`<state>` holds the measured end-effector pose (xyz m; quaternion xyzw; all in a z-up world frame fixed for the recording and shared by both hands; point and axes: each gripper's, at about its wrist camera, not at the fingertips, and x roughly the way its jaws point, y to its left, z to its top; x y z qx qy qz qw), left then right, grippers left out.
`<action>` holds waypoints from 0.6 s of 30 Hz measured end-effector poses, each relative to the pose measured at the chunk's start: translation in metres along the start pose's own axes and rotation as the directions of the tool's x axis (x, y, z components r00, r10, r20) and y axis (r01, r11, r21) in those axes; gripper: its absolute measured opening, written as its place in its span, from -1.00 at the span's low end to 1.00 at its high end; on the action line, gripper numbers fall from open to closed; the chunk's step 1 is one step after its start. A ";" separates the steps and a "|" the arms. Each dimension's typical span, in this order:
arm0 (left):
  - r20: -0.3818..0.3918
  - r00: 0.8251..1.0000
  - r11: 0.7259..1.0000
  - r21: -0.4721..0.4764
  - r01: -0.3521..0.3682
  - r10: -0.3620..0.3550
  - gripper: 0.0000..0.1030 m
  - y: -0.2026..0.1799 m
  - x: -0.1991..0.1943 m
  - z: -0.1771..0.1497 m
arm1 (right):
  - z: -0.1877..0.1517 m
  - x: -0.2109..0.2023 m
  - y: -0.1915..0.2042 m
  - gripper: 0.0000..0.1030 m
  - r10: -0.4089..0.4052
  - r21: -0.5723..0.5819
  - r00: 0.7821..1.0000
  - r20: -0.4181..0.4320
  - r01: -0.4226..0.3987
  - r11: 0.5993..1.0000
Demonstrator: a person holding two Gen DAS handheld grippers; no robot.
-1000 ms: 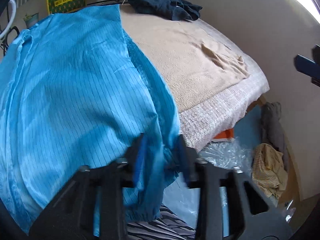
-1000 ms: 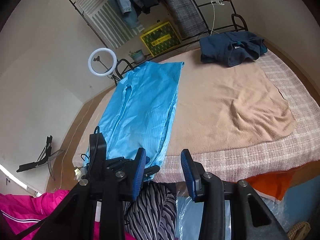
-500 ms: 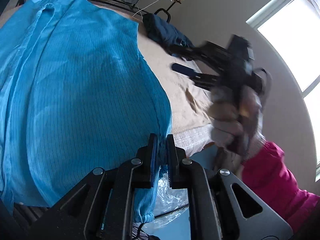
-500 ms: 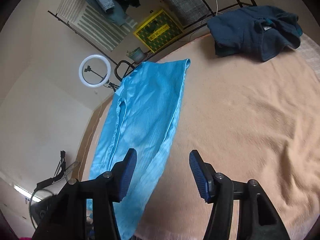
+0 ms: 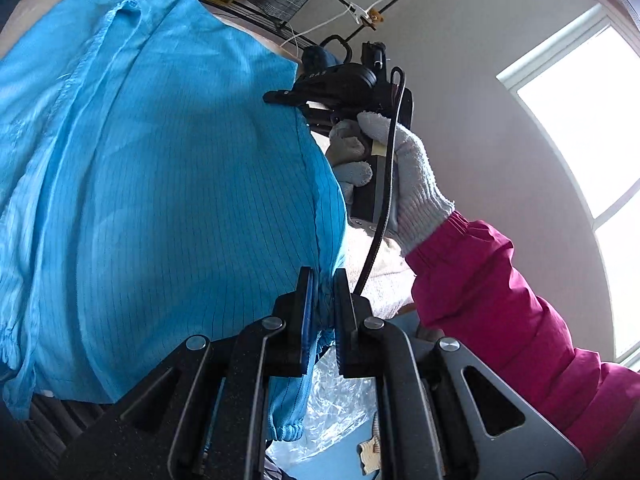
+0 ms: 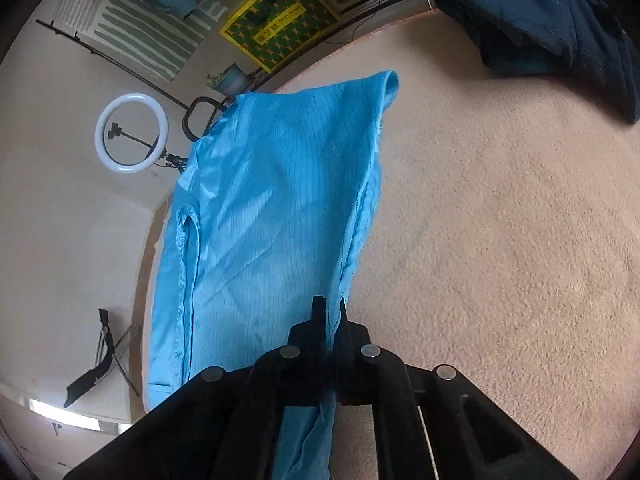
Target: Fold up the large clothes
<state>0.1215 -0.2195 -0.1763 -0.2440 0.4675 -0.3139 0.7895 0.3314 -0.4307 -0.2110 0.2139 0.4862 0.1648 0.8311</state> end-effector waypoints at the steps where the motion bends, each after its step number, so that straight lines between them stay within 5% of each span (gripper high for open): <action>1: 0.006 1.000 1.000 -0.006 0.004 -0.004 -0.86 0.002 -0.005 0.000 | 0.001 -0.002 0.009 -1.00 -0.017 -0.022 1.000 0.005 0.017 1.000; 9: 0.106 0.994 0.994 -0.100 0.044 -0.034 -0.86 0.038 -0.054 -0.006 | 0.010 -0.019 0.111 -1.00 -0.130 -0.256 0.989 0.065 0.143 0.956; 18: 0.211 0.977 0.963 -0.266 0.039 0.019 -0.86 0.096 -0.119 -0.037 | -0.024 0.043 0.265 -1.00 -0.231 -0.597 0.970 0.074 0.229 0.769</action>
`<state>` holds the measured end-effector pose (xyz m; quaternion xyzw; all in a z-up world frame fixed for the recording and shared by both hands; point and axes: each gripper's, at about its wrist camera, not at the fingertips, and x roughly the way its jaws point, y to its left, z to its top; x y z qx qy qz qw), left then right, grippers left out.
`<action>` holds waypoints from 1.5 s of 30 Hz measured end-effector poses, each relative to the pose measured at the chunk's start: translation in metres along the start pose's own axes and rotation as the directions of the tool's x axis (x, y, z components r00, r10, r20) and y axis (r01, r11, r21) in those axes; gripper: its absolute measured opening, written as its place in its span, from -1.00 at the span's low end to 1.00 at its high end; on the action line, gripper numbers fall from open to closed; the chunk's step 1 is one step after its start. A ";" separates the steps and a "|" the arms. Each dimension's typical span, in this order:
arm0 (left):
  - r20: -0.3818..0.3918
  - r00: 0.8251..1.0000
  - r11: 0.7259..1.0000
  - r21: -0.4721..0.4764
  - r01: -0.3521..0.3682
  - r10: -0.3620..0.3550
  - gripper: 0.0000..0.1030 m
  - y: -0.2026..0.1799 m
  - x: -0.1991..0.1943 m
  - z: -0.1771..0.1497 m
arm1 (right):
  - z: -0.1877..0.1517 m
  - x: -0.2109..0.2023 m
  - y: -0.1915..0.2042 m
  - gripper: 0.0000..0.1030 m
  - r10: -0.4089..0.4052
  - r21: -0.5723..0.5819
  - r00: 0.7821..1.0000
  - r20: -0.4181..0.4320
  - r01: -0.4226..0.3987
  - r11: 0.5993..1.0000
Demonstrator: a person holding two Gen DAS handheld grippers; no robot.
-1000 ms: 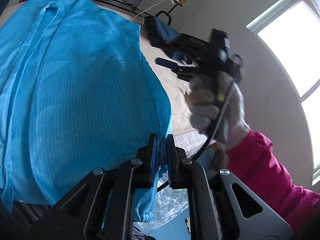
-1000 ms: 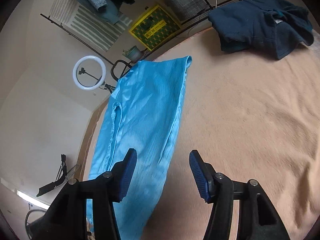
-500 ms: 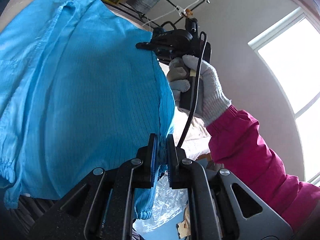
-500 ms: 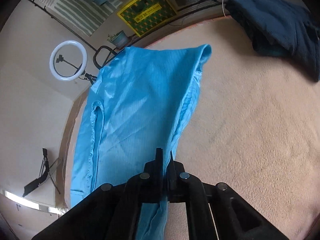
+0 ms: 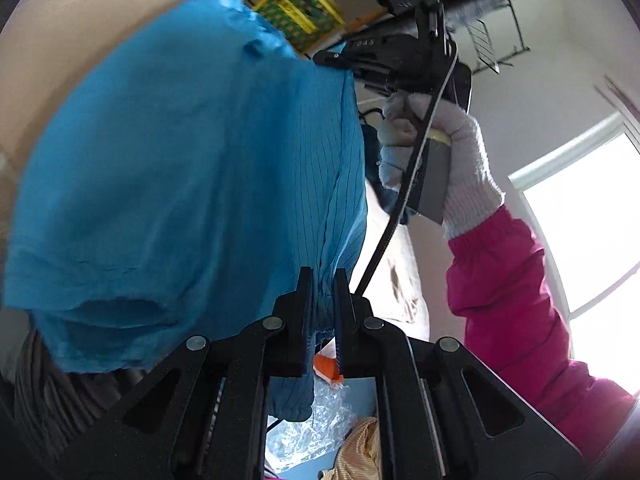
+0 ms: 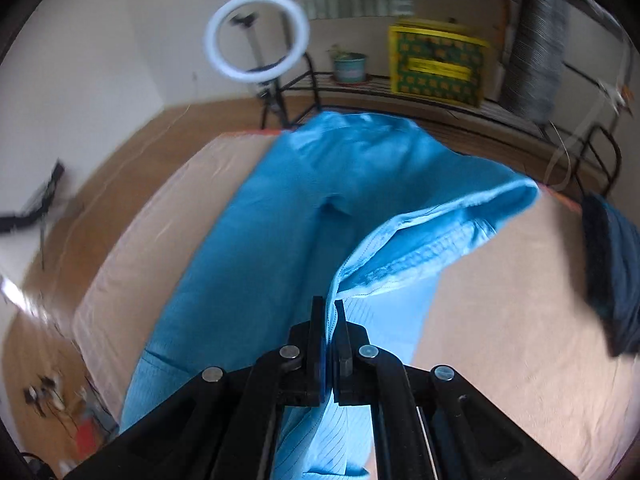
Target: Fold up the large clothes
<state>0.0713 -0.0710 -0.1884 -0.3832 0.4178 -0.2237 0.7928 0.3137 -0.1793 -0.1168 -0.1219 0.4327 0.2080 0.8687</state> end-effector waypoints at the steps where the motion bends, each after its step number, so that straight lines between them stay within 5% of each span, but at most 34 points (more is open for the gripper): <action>1: 0.004 1.000 1.000 -0.016 -0.016 0.016 -0.86 0.009 -0.004 -0.001 | 0.004 0.009 0.016 -1.00 -0.011 -0.040 1.000 -0.013 0.010 0.999; 7: 0.017 0.997 0.988 -0.133 -0.076 0.079 -0.86 0.055 -0.021 -0.002 | 0.010 0.091 0.093 -1.00 -0.065 -0.186 0.990 -0.126 0.041 0.982; 12: 0.030 0.994 0.983 -0.159 -0.095 0.101 -0.86 0.068 -0.029 0.002 | 0.007 0.128 0.106 -1.00 -0.051 -0.168 0.984 -0.168 0.022 0.986; 17: 0.029 0.994 0.983 -0.153 -0.101 0.107 -0.86 0.069 -0.027 -0.001 | 0.015 0.117 0.112 -0.83 0.091 -0.160 0.985 -0.145 -0.114 0.981; 19: 0.023 0.995 0.981 -0.168 -0.096 0.101 -0.86 0.077 -0.024 0.004 | 0.019 0.097 0.104 -0.43 0.140 -0.149 0.985 -0.101 -0.154 0.977; 23: 0.018 0.995 0.980 -0.178 -0.088 0.093 -0.86 0.083 -0.026 0.004 | 0.020 0.045 0.056 -0.45 0.349 -0.042 0.936 0.040 -0.348 0.937; 25: 0.019 0.996 0.980 -0.182 -0.087 0.092 -0.86 0.082 -0.029 0.006 | 0.019 0.031 0.022 -0.51 0.380 0.056 0.916 0.126 -0.389 0.920; 27: 0.014 0.996 0.980 -0.182 -0.086 0.090 -0.86 0.082 -0.029 0.006 | 0.017 0.037 -0.010 -0.66 0.299 0.159 0.944 0.138 -0.319 0.934; 29: 0.008 0.996 0.980 -0.182 -0.085 0.088 -0.86 0.081 -0.029 0.007 | 0.014 0.058 -0.029 -0.79 0.156 0.199 0.986 0.058 -0.165 0.966; 34: 0.000 0.995 0.980 -0.174 -0.095 0.097 -0.86 0.077 -0.022 0.018 | 0.024 0.119 -0.018 -0.80 0.158 0.171 0.985 -0.073 -0.143 0.975; 38: -0.009 0.993 0.977 -0.179 -0.118 0.118 -0.86 0.079 -0.023 0.016 | 0.056 0.143 -0.005 -0.76 0.281 0.232 0.959 0.023 -0.279 0.932; 40: -0.012 0.991 0.974 -0.183 -0.131 0.131 -0.86 0.080 -0.023 0.016 | 0.072 0.156 0.005 -0.50 0.350 0.258 0.935 0.049 -0.350 0.900; 43: -0.013 0.990 0.975 -0.176 -0.139 0.139 -0.86 0.078 -0.024 0.015 | 0.082 0.167 0.026 -0.47 0.265 0.204 0.964 -0.029 -0.254 0.945; 45: -0.016 0.991 0.977 -0.165 -0.134 0.134 -0.86 0.077 -0.023 0.014 | 0.083 0.149 0.022 -0.47 0.258 0.175 0.966 -0.008 -0.252 0.952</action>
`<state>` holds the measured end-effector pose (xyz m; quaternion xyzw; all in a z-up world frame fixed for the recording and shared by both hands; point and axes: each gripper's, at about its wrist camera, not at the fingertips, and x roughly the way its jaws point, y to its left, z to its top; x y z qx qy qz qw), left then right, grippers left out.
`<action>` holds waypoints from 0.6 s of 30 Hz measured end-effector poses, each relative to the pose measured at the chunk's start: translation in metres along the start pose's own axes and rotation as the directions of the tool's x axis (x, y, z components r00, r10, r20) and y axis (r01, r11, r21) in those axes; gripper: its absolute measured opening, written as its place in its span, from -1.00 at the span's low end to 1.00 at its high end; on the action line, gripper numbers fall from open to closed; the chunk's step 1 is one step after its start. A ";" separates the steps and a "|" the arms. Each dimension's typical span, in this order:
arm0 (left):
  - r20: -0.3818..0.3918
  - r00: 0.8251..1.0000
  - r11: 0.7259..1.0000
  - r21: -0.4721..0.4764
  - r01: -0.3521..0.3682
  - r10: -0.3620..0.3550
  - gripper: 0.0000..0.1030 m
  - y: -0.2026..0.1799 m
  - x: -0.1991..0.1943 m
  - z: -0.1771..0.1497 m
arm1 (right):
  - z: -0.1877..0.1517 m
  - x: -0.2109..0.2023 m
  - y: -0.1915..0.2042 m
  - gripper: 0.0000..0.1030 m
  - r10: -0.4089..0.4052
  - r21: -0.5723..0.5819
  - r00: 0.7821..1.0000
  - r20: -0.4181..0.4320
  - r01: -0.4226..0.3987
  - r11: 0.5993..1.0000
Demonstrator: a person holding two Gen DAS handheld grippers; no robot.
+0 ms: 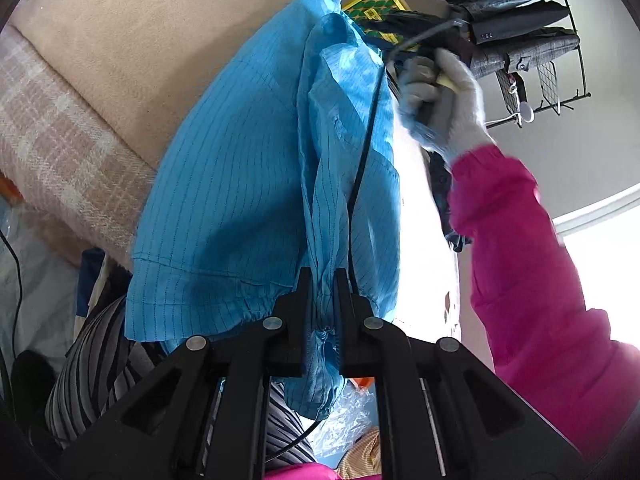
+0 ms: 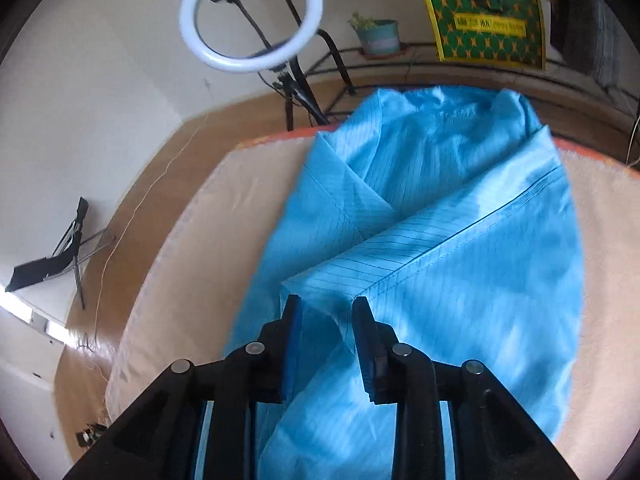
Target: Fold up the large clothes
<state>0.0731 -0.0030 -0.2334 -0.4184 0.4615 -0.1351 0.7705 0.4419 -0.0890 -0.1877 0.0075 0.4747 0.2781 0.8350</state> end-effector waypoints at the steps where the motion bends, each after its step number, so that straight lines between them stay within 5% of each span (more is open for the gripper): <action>1: -0.002 1.000 1.000 0.007 0.000 0.000 -0.86 -0.001 0.001 0.000 | -0.004 -0.018 -0.002 -0.47 0.029 0.005 0.999 0.019 -0.029 1.000; 8: -0.037 0.999 1.000 -0.014 0.019 -0.020 -0.86 0.010 0.000 0.001 | -0.060 -0.201 -0.010 -0.33 0.098 -0.021 0.979 0.178 -0.096 0.995; 13: -0.074 0.996 0.999 0.014 0.040 -0.039 -0.86 0.016 0.001 0.004 | -0.146 -0.335 0.000 -0.11 0.144 -0.007 0.949 0.282 -0.148 0.989; 18: -0.088 0.996 0.997 0.069 0.017 -0.010 -0.86 0.013 0.011 0.005 | -0.245 -0.350 0.015 -0.03 0.061 0.022 0.966 0.253 -0.069 0.997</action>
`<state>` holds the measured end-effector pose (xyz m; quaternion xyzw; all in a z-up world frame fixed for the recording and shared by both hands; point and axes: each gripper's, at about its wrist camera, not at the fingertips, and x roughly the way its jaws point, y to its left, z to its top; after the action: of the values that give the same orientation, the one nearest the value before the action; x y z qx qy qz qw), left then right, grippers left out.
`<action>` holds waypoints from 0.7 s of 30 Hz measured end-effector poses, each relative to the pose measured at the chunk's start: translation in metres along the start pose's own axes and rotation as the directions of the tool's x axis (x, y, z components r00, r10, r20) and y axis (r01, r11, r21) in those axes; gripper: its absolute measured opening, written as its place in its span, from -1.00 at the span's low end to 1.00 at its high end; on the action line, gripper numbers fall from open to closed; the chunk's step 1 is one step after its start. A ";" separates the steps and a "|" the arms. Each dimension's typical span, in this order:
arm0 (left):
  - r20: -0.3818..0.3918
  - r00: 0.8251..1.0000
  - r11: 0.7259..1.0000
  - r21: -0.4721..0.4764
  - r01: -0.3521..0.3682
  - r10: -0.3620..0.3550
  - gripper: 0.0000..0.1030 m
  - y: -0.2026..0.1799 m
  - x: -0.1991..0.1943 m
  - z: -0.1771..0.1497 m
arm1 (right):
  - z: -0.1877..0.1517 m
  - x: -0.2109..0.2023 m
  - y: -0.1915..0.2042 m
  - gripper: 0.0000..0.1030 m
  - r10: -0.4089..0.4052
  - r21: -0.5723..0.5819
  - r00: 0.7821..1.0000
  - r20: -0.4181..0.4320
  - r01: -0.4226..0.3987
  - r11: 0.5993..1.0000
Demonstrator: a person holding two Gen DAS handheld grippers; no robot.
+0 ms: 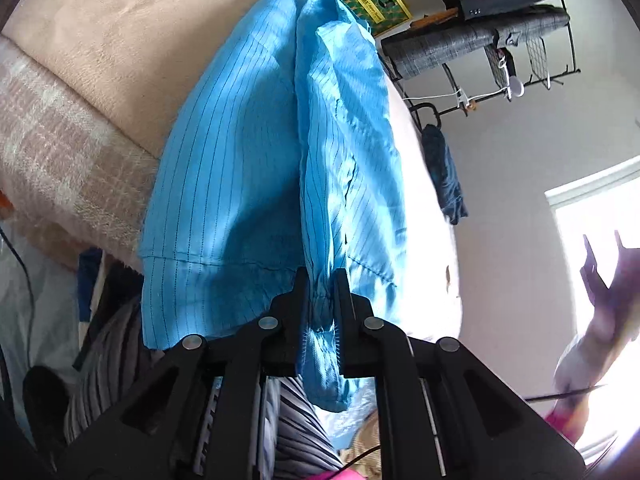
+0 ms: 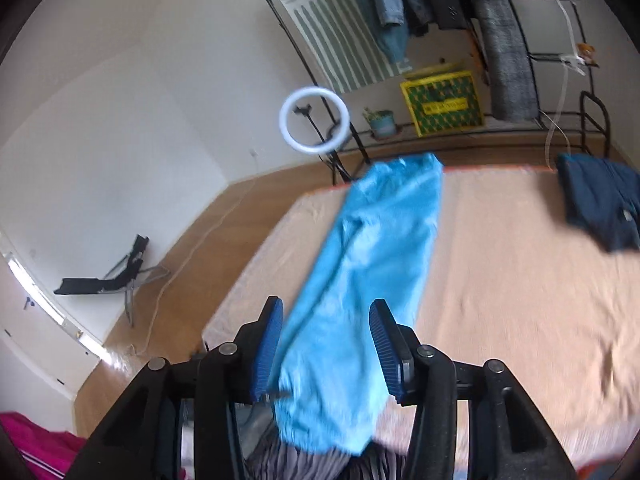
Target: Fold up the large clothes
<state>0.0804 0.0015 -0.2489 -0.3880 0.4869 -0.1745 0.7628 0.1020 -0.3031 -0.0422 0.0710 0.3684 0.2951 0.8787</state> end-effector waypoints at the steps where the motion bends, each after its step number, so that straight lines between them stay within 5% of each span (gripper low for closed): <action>1: -0.009 1.000 1.000 0.023 -0.020 0.020 -0.86 -0.001 0.004 -0.001 | -0.022 0.004 0.000 -0.01 -0.020 0.016 1.000 -0.024 0.020 1.000; 9: -0.021 0.998 0.989 0.135 -0.059 0.062 -0.85 -0.010 0.008 -0.004 | -0.113 0.087 -0.036 -0.02 -0.125 0.142 0.968 -0.218 0.158 0.977; 18: -0.037 0.997 0.987 0.151 -0.064 0.071 -0.85 -0.013 0.010 -0.006 | -0.138 0.140 -0.060 0.00 -0.010 0.240 0.945 -0.326 0.092 0.966; 20: -0.047 0.996 0.984 0.170 -0.063 0.072 -0.85 -0.016 0.014 -0.008 | -0.137 0.147 -0.059 -0.08 0.012 0.233 0.944 -0.330 0.069 0.970; 21: -0.052 0.996 0.982 0.179 -0.061 0.072 -0.85 -0.019 0.016 -0.009 | -0.137 0.148 -0.056 -0.43 0.025 0.228 0.943 -0.333 0.055 0.972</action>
<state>0.0820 -0.0244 -0.2461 -0.2970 0.5041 -0.2027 0.7852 0.1157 -0.2770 -0.2499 0.1204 0.5446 0.2507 0.7913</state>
